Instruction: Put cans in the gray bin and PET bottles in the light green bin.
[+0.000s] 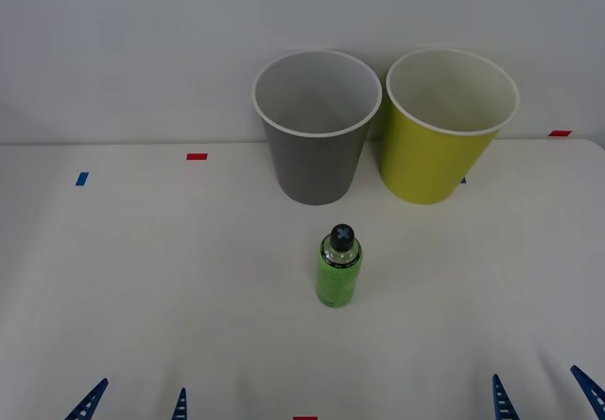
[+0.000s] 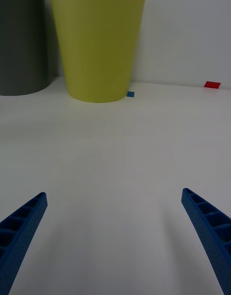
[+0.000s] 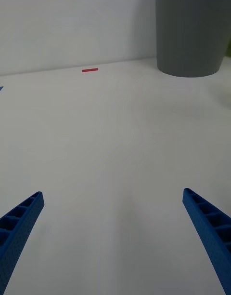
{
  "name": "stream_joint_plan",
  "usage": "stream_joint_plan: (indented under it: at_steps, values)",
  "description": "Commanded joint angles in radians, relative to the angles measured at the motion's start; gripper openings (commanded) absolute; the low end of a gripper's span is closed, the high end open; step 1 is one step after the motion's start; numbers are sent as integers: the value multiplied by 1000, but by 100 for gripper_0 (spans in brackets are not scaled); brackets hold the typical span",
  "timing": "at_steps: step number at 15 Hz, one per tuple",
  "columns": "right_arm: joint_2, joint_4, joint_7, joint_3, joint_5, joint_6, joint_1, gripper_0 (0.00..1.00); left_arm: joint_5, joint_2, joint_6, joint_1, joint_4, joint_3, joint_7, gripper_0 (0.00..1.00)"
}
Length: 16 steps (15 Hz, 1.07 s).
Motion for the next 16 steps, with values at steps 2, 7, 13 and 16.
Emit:
stream_joint_plan:
  at_steps: [2,7,13,16]
  values:
    - [0,0,0,0,0,0,0,97,0,0,0,0,0,0,0,100]
    - [0,0,0,0,0,0,0,97,0,0,0,0,0,0,0,100]
    - [0,0,0,0,0,0,0,97,0,0,0,0,0,0,0,100]
    - [0,0,0,0,0,0,0,97,0,0,0,0,0,0,0,100]
